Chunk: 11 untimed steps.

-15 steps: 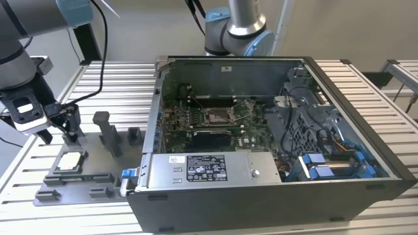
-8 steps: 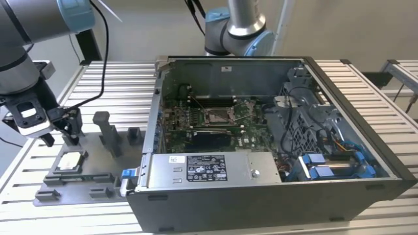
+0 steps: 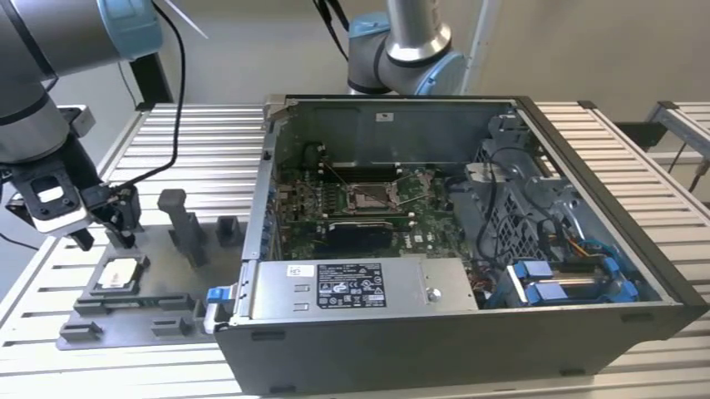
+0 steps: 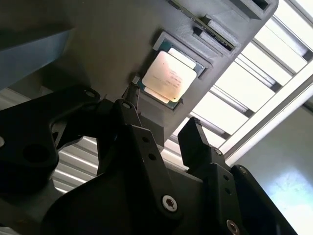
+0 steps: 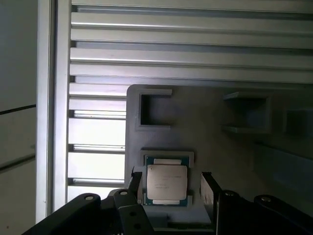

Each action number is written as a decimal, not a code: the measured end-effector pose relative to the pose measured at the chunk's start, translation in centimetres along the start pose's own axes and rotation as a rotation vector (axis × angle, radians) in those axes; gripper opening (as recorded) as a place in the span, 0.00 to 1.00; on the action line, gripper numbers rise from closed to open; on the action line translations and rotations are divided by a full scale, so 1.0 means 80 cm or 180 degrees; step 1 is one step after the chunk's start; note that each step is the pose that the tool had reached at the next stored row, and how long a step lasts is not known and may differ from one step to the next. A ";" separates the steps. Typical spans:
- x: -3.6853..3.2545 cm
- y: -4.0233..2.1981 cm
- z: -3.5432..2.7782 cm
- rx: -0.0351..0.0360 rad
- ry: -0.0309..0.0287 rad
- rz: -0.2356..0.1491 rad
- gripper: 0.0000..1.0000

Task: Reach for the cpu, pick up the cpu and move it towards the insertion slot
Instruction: 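Pick up the cpu and move it towards the insertion slot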

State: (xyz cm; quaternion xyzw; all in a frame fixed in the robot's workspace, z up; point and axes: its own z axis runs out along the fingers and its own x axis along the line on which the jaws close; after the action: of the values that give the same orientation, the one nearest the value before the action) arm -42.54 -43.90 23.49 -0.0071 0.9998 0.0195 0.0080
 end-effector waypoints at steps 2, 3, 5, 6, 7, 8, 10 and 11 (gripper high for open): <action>0.0000 0.0000 0.0001 0.0000 0.0000 0.0000 1.00; 0.0000 0.0000 0.0001 0.0000 0.0000 0.0000 1.00; 0.0000 0.0000 0.0013 -0.0001 -0.0002 0.0000 1.00; 0.0000 0.0000 0.0022 -0.0001 -0.0001 0.0000 1.00; 0.0000 -0.0001 0.0030 0.0000 0.0000 0.0000 1.00; 0.0000 -0.0002 0.0042 0.0000 -0.0001 0.0000 1.00; 0.0001 -0.0002 0.0065 0.0000 -0.0001 0.0000 1.00; 0.0001 -0.0003 0.0077 0.0000 0.0000 0.0000 1.00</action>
State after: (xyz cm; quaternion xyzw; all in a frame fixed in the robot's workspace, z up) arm -42.54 -43.90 22.88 -0.0071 0.9998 0.0195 0.0081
